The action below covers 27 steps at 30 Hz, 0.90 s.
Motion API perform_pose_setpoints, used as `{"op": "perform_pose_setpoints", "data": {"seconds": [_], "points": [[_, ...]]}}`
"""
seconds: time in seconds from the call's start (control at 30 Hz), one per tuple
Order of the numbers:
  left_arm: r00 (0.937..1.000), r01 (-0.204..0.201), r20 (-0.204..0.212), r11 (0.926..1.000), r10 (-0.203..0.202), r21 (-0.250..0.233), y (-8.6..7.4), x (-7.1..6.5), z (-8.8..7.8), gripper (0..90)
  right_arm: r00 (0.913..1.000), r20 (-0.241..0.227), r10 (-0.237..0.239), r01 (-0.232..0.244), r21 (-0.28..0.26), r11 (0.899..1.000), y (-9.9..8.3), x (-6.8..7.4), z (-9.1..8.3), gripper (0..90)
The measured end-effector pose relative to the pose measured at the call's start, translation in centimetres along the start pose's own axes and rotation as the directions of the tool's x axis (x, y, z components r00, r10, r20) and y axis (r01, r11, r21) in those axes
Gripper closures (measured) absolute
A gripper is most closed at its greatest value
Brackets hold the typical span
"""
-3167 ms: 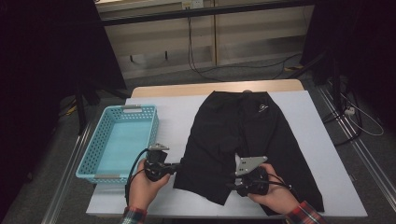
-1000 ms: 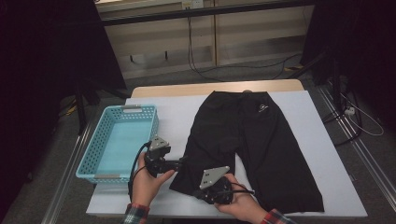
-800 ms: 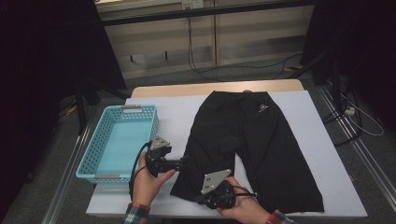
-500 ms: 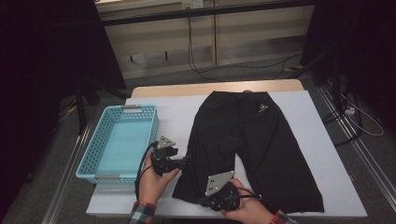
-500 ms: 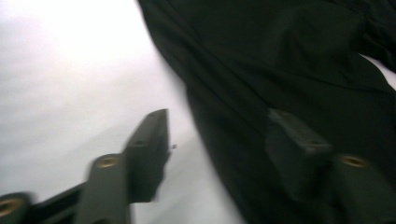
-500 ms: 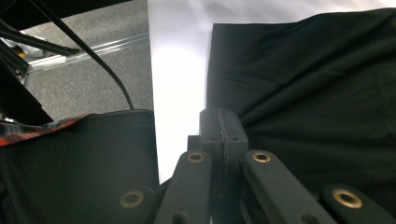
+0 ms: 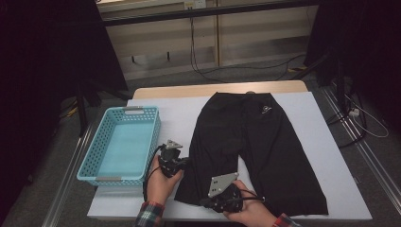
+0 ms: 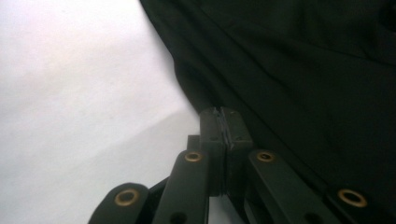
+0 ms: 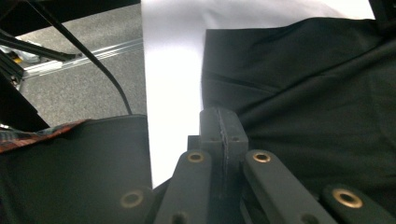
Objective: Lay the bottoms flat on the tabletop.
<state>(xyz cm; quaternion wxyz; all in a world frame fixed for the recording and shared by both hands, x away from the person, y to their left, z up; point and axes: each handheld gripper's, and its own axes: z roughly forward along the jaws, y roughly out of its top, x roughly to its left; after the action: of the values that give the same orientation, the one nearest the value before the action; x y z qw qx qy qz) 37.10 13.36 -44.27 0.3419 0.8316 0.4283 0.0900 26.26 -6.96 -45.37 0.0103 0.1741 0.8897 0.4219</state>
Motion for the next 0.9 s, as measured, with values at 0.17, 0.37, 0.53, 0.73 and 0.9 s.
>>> {"op": "perform_pose_setpoints", "data": {"seconds": [0.17,0.37,0.53,0.73,0.9], "points": [[0.9993,0.031,-0.018,0.9995,-0.032,-0.01,-0.1,0.6,-1.0,89.5,0.9998,-0.02,-0.006,0.006,-0.008,1.0,0.2,0.2,0.1,90.0],[0.9988,0.023,-0.044,0.9997,-0.024,-0.005,-0.2,0.7,-1.5,89.5,0.9995,-0.029,-0.008,0.007,-0.023,1.0,0.5,0.5,0.1,90.0],[0.9986,0.043,-0.03,0.9991,-0.043,-0.002,-0.4,0.9,-1.3,89.2,0.9995,-0.031,-0.009,0.008,-0.024,1.0,0.6,0.6,0.1,90.0],[0.9995,0.031,-0.002,0.9985,-0.031,-0.046,-0.5,0.7,-1.0,55.5,0.9992,0.036,0.018,-0.016,-0.048,0.999,0.7,-0.2,-0.8,69.4],[0.9997,-0.005,0.021,0.9975,0.006,-0.071,-0.6,0.7,-1.2,32.9,0.988,0.127,0.087,-0.075,-0.1,0.992,0.6,-2.4,-3.0,53.4]]}}
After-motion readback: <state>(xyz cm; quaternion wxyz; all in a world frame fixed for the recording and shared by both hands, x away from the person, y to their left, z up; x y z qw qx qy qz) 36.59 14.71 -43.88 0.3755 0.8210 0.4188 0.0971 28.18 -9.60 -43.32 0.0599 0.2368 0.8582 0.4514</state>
